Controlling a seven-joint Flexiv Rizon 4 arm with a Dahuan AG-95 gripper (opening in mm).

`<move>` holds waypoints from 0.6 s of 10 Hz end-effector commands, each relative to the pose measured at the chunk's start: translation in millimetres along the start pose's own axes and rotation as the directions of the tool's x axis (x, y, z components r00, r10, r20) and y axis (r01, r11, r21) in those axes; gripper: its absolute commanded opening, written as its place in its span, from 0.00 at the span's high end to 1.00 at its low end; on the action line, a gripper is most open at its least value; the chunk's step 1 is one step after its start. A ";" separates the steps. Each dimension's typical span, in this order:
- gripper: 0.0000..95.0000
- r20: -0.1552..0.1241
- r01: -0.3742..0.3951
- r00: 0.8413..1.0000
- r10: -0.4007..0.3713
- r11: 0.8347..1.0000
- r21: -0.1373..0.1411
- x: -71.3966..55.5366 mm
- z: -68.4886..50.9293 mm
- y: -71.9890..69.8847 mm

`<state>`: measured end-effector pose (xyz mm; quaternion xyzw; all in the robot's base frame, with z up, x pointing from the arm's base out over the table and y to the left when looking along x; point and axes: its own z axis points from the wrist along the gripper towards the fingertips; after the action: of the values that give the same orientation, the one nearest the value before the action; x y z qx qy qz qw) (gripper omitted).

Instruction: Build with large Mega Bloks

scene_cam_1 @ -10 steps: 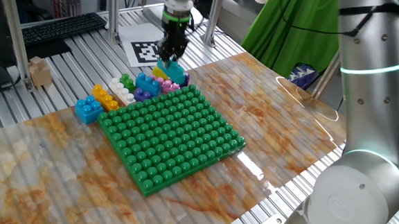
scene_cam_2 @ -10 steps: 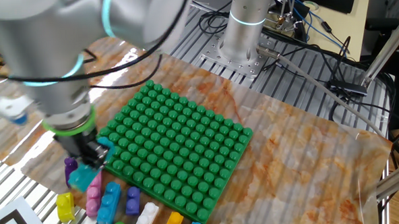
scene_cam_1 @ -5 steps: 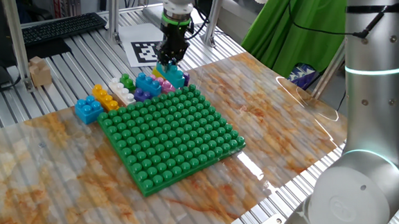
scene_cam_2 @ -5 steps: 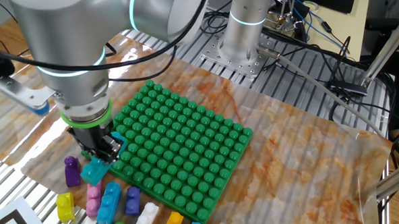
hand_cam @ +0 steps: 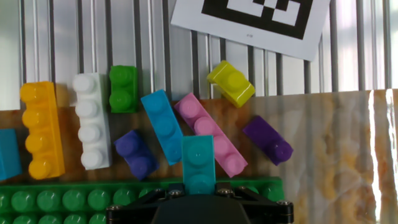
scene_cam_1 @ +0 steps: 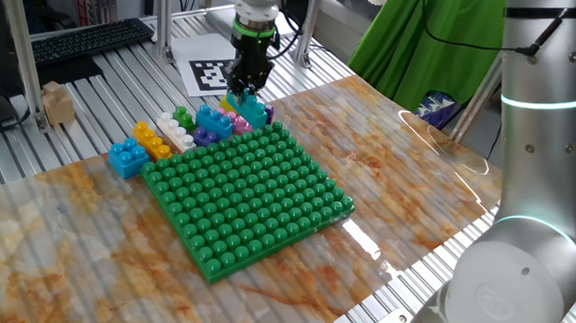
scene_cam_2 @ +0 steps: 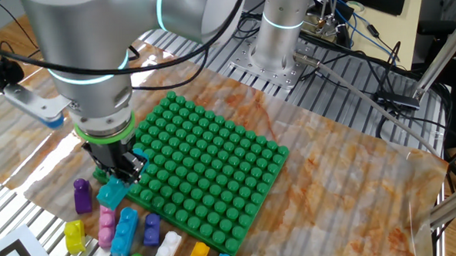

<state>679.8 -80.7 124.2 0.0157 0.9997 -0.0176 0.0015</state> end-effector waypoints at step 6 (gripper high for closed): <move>1.00 -0.053 -0.026 0.998 0.026 1.000 -0.013 -0.5 -0.4 -0.6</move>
<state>681.4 -81.4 124.6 0.0293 0.9992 -0.0097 -0.0260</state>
